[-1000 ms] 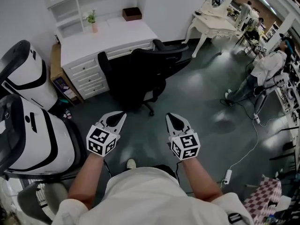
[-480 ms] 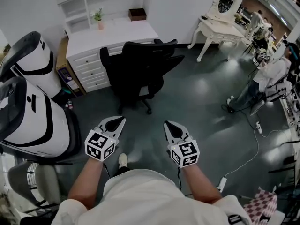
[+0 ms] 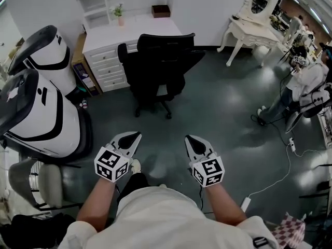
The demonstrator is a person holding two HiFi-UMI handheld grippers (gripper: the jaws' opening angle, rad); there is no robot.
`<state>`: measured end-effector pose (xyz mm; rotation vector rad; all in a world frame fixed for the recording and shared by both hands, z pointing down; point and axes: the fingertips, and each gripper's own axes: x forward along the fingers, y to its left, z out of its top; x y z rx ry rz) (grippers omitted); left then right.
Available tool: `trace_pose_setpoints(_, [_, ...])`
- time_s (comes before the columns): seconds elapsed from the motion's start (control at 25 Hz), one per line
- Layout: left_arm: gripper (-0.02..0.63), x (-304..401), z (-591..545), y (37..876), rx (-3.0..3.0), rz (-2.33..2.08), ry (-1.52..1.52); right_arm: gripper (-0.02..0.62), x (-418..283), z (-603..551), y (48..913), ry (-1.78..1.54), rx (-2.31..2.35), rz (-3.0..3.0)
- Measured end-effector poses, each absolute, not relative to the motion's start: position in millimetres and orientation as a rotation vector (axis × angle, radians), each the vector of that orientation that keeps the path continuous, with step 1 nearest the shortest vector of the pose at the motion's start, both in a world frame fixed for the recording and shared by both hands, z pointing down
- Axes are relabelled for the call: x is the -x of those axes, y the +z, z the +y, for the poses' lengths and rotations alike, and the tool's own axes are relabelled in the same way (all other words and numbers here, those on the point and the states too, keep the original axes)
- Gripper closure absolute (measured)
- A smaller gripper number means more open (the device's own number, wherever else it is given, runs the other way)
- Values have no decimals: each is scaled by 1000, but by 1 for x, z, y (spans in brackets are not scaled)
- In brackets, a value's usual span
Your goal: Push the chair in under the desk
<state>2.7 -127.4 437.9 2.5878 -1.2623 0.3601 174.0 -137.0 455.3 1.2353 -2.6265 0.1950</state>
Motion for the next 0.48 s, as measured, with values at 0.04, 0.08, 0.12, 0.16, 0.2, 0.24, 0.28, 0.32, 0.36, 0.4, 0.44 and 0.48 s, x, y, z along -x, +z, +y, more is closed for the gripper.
trace_pose_setpoints(0.04, [609,-5,-121,439,-2584,-1263,359,591,-176,-131,456,194,-1229,-2632])
trace_pose_setpoints(0.08, [609,-8,-116,439,-2581,-1264,358,591,-178,-126,456,190,-1222,-2636])
trace_pose_setpoints(0.12, [609,-11,-111,439,-2580,-1264,358,591,-179,-120,456,184,-1216,-2640])
trace_pose_setpoints(0.16, [609,-13,-106,440,-2580,-1263,358,591,-182,-115,455,177,-1213,-2642])
trace_pose_setpoints(0.2, [609,-16,-101,440,-2580,-1261,359,591,-184,-111,455,172,-1211,-2644])
trace_pose_setpoints(0.24, [609,-19,-97,440,-2580,-1259,361,591,-186,-107,455,171,-1210,-2647])
trace_pose_setpoints(0.28, [609,-21,-93,439,-2579,-1260,362,592,-187,-103,455,171,-1209,-2649])
trace_pose_setpoints(0.32, [609,-22,-89,439,-2577,-1263,362,592,-188,-99,455,172,-1208,-2650])
trace_pose_setpoints(0.36, [610,-23,-85,438,-2575,-1269,361,591,-189,-96,455,174,-1206,-2651])
trace_pose_setpoints(0.4, [610,-24,-82,438,-2573,-1273,361,592,-189,-93,455,177,-1204,-2652])
trace_pose_setpoints(0.44, [609,-25,-79,438,-2572,-1274,362,591,-189,-90,455,179,-1203,-2654])
trace_pose_setpoints(0.48, [611,-26,-76,439,-2574,-1270,366,592,-190,-88,455,181,-1201,-2656])
